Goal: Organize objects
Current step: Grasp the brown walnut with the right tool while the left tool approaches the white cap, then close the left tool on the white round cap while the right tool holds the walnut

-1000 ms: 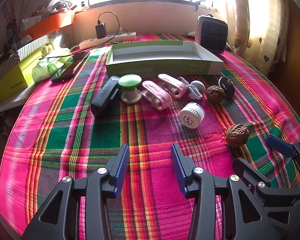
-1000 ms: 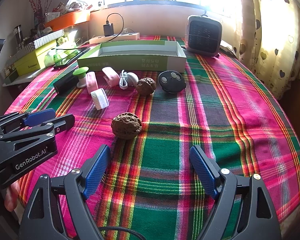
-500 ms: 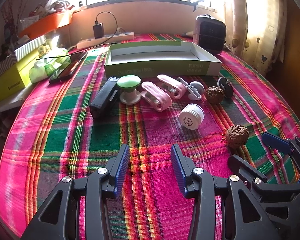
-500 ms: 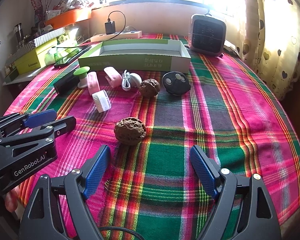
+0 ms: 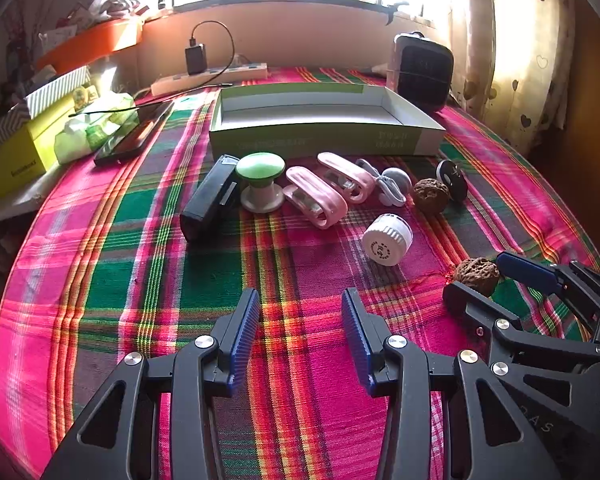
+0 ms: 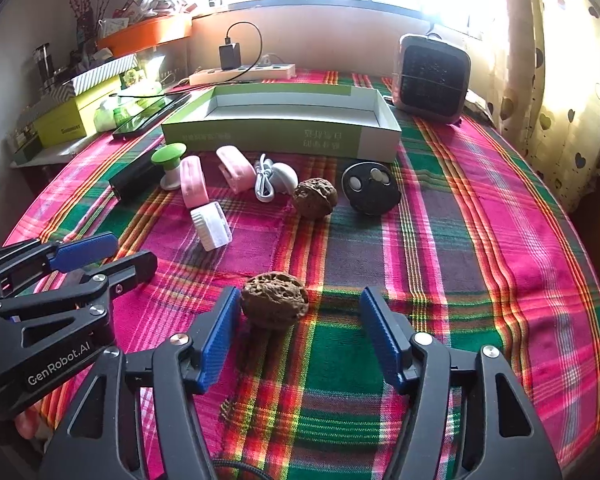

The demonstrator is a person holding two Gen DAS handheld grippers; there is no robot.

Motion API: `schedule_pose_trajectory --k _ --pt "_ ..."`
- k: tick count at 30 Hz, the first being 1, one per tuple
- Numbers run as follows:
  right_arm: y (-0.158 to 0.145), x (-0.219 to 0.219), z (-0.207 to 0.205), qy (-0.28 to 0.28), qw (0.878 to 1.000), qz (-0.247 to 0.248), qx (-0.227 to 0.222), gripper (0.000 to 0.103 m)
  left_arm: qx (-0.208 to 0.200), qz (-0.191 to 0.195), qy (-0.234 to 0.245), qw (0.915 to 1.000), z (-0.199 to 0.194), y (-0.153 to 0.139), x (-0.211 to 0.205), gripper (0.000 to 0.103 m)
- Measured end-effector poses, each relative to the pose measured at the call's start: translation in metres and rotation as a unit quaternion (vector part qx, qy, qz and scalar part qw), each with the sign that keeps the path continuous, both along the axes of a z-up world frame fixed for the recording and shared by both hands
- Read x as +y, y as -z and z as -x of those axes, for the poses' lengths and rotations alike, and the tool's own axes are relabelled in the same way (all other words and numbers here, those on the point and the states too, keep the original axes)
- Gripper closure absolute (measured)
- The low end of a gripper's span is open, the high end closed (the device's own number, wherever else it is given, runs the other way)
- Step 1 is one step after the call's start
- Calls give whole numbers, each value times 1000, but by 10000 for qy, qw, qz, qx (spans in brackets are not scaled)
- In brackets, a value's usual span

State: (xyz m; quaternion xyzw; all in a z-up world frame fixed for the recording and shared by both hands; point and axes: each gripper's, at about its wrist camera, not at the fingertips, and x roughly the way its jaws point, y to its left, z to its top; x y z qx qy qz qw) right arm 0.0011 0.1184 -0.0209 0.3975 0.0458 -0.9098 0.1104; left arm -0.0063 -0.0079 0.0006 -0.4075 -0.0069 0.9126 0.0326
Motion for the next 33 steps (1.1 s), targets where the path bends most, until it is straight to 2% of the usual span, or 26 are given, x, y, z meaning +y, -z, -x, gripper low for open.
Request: schedule_pose_trajectory --k 3,11,18,25,29,33 --pt "-2 1 1 -4 10000 89 11 47 -12 -15 39 10000 2 0 0 62" --pt "-1 2 3 -69 9999 74 8 69 -65 -185 137 9997 7 -2 -1 62" --pt "-2 7 3 -63 9998 173 38 70 -13 -248 386 9989 10 -6 4 62" --pt "-6 19 5 69 9996 233 108 70 78 -635 800 9947 15 -12 13 62" --pt "-6 25 6 124 9996 251 92 70 131 -723 928 9930 21 -13 16 62" --pt "-6 29 9 165 9995 273 76 70 69 -653 974 9931 29 -11 20 62"
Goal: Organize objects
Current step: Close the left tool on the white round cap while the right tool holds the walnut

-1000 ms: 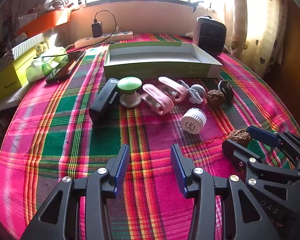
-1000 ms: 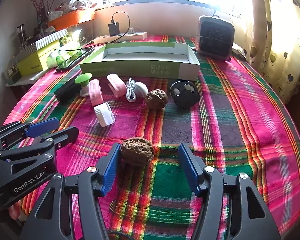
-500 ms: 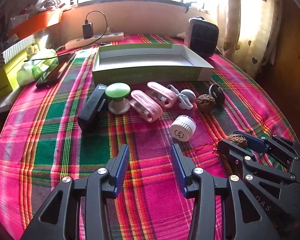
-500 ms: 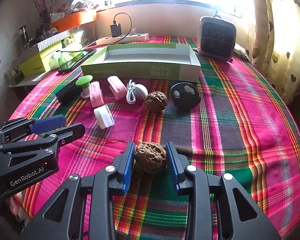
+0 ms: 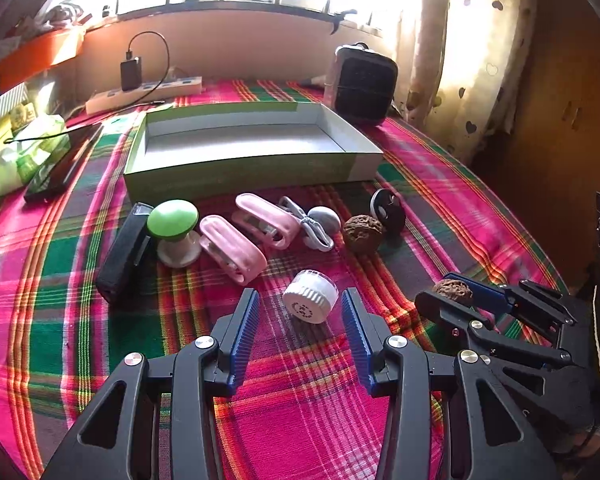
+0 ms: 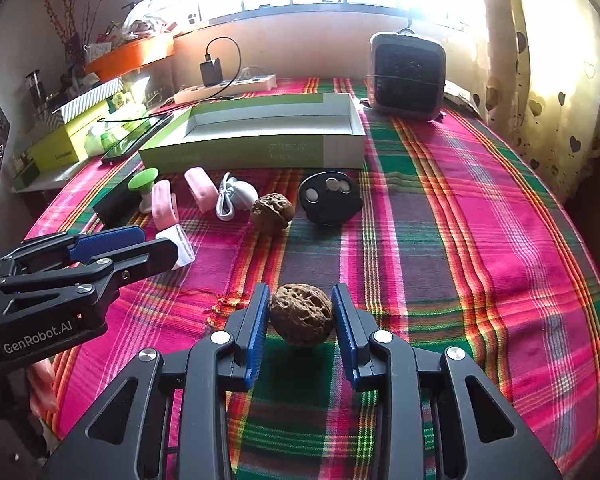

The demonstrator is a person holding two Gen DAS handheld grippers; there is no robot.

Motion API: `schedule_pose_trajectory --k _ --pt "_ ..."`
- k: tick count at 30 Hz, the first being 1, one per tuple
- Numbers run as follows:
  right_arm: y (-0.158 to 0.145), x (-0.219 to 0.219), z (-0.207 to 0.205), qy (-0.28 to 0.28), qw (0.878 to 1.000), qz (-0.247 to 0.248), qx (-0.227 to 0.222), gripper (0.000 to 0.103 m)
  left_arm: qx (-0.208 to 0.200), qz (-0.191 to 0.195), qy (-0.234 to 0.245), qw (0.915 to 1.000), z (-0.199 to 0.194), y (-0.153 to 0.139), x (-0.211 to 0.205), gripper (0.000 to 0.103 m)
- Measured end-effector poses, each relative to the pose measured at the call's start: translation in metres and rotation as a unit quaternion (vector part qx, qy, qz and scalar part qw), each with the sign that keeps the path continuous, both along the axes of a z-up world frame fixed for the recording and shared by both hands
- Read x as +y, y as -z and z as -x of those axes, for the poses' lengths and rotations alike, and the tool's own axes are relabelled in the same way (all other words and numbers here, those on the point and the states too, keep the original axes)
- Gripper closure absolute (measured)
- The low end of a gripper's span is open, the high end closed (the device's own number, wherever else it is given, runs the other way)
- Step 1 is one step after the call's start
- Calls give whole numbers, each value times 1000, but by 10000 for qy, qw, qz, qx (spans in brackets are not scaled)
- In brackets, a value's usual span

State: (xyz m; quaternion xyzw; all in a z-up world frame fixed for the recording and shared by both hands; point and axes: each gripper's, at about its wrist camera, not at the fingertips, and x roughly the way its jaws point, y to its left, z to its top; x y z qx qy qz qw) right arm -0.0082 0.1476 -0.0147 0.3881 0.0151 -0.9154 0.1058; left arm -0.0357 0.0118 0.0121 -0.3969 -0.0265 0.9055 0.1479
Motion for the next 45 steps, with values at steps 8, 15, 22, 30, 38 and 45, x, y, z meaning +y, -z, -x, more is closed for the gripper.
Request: schedule_pose_trajectory --k 8,15,22,30,38,45 --pt "1 1 5 -45 10000 25 -25 70 -167 166 73 9997 11 7 8 62" --pt "2 2 9 -75 9999 69 -62 70 -225 255 144 9993 16 8 13 62" --pt "2 3 10 -94 9999 75 -100 70 -229 273 131 9993 18 7 16 68" --pt "3 2 12 -97 9998 82 -122 70 -236 275 133 9993 18 7 17 74" --pt "3 2 13 -100 9999 63 -125 70 -240 262 128 9993 19 7 17 74" --pt "0 1 15 -108 9999 41 -98 70 -241 226 125 9994 19 6 17 74"
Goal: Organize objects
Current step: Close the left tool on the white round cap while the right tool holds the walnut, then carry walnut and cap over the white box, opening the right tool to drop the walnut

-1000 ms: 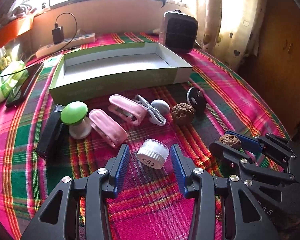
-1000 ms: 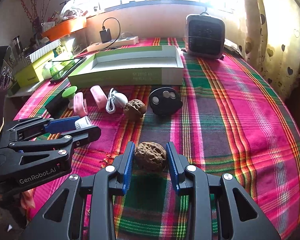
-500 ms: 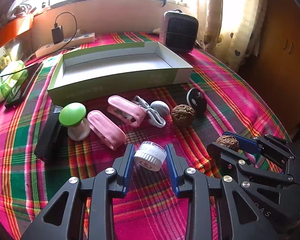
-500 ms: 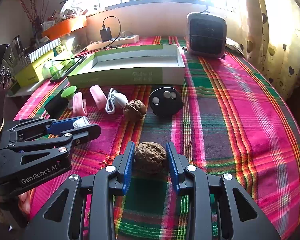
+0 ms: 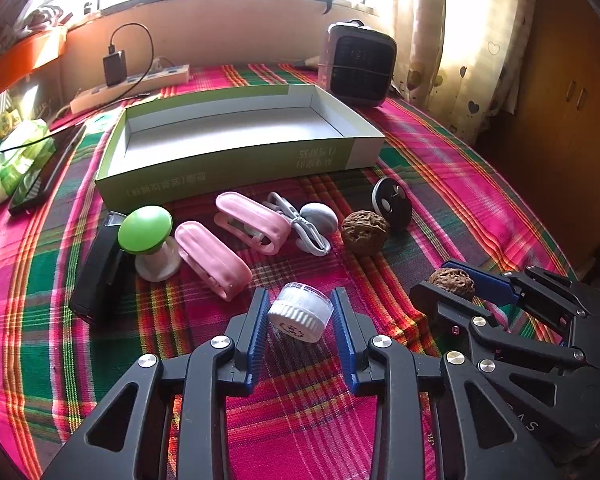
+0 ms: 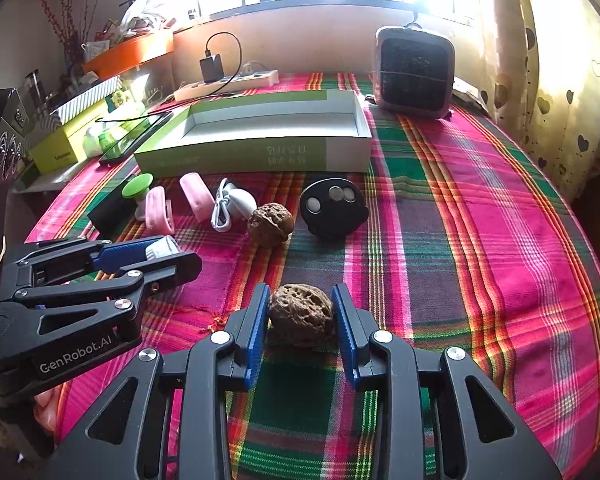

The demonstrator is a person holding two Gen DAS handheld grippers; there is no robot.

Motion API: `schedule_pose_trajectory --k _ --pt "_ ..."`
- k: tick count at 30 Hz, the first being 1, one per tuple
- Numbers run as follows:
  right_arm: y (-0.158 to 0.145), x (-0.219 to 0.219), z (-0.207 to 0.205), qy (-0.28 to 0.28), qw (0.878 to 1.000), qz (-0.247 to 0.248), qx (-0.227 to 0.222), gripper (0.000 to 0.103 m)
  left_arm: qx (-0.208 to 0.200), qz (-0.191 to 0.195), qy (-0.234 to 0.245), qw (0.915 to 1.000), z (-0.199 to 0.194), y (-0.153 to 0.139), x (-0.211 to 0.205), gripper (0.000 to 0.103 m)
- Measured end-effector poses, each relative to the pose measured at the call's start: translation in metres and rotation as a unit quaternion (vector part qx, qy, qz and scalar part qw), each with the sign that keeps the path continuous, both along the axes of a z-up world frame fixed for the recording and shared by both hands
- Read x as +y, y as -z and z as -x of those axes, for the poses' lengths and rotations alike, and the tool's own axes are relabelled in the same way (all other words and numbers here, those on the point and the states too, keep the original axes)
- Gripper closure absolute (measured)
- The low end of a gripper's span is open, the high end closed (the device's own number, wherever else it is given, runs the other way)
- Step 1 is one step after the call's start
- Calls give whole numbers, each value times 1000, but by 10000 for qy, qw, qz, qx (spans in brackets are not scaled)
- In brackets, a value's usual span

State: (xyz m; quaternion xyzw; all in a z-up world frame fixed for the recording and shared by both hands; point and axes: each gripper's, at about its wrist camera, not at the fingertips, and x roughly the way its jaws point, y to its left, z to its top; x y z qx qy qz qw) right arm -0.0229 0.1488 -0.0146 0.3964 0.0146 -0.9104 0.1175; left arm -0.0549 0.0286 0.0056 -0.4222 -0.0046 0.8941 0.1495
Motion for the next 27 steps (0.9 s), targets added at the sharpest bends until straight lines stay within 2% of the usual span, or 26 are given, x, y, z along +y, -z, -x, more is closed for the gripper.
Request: schedule_pose_trajectory --k 14,27 --pt "-25 -7 15 -122 9996 -59 246 70 193 -150 -123 9996 6 -24 -13 74" --pt "-48 -22 57 -288 9989 -16 360 70 211 -334 -274 9988 44 -41 -33 74"
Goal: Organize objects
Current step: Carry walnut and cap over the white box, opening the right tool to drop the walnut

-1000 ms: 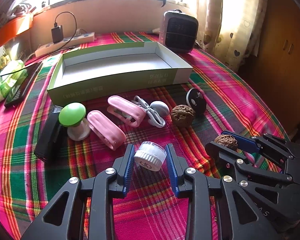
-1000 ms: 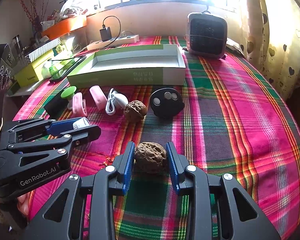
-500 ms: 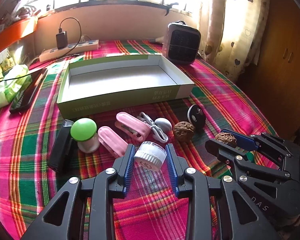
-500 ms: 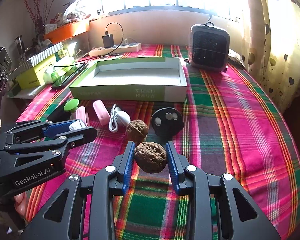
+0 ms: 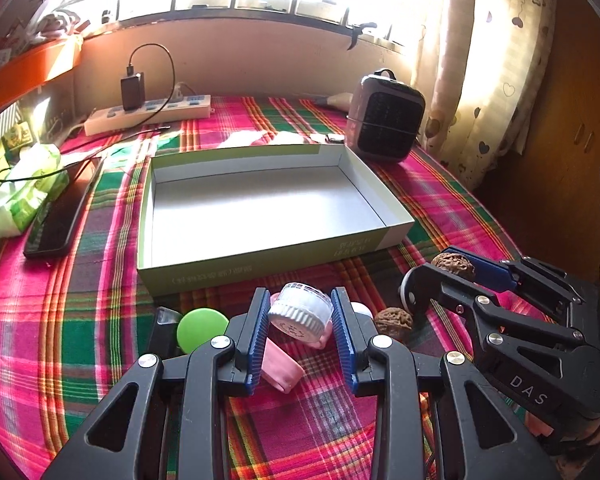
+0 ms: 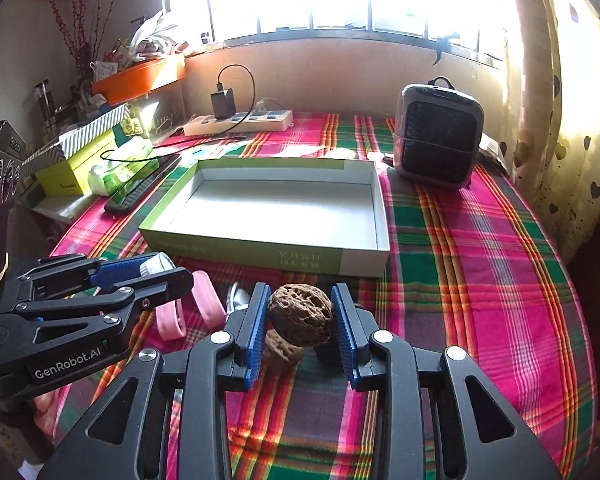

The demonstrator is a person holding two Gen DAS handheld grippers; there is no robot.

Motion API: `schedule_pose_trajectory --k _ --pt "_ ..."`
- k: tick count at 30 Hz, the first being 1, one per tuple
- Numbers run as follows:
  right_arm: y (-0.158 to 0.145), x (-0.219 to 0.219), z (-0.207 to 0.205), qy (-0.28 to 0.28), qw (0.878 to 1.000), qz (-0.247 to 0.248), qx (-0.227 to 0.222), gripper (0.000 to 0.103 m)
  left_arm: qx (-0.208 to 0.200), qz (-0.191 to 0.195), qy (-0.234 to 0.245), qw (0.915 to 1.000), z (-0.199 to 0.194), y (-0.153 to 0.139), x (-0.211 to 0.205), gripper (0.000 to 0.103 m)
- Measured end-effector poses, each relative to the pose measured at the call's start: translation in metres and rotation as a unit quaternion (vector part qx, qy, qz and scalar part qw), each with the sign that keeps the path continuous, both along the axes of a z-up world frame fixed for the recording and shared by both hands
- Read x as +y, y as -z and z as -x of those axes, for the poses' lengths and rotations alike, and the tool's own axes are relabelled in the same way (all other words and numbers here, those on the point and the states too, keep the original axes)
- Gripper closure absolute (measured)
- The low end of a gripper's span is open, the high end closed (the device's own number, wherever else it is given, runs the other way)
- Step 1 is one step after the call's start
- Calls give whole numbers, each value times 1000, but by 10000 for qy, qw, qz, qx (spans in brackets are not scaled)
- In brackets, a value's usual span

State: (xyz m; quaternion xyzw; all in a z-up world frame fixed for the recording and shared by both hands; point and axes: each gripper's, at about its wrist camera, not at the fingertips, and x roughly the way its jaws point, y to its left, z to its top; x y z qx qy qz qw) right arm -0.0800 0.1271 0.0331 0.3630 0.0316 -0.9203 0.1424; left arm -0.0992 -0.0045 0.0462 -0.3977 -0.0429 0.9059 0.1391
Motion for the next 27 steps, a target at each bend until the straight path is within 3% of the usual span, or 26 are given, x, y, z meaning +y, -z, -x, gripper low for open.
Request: schedule_pose_trajectory --k 18,27 --pt "1 -22 95 -95 9992 -218 -331 70 29 152 -337 9993 79 -9 -28 74" --pt "17 -34 143 -112 9969 -402 -673 70 -255 267 -335 9988 117 3 -32 74"
